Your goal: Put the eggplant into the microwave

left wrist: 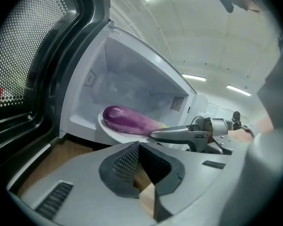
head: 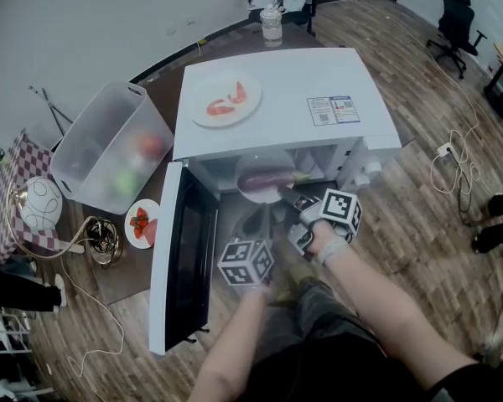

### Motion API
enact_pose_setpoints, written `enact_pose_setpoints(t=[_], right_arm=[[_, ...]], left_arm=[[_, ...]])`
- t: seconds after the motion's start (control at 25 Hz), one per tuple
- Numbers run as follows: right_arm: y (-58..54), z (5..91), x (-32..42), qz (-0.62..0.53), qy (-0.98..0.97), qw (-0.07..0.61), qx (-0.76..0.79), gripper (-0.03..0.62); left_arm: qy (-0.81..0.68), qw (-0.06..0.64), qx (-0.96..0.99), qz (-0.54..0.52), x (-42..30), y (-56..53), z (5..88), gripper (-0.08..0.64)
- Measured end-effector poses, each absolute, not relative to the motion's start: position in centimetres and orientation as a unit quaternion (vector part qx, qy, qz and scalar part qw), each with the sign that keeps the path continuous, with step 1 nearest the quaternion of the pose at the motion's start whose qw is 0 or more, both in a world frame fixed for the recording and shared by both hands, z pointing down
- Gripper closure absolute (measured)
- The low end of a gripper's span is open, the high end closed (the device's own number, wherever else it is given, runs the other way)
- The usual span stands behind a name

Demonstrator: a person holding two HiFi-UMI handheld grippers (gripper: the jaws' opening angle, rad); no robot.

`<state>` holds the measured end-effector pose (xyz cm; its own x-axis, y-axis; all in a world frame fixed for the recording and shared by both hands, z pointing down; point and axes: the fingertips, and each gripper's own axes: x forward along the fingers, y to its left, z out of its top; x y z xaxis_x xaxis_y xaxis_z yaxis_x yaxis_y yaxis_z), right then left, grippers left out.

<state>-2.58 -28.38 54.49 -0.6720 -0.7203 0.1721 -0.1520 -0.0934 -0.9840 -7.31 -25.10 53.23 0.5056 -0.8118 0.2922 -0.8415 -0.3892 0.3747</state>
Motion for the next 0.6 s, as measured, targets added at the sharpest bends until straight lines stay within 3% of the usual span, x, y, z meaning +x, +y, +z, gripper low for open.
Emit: enact_pose_setpoints(t=[0.6], right_arm=[[-26.7, 54.3, -2.2, -0.625, 0.683, 0.172, -0.338, 0.534]], left_arm=[[-0.501, 0.250, 0.829, 0.016, -7.6, -25.9, 52.8, 0.561]])
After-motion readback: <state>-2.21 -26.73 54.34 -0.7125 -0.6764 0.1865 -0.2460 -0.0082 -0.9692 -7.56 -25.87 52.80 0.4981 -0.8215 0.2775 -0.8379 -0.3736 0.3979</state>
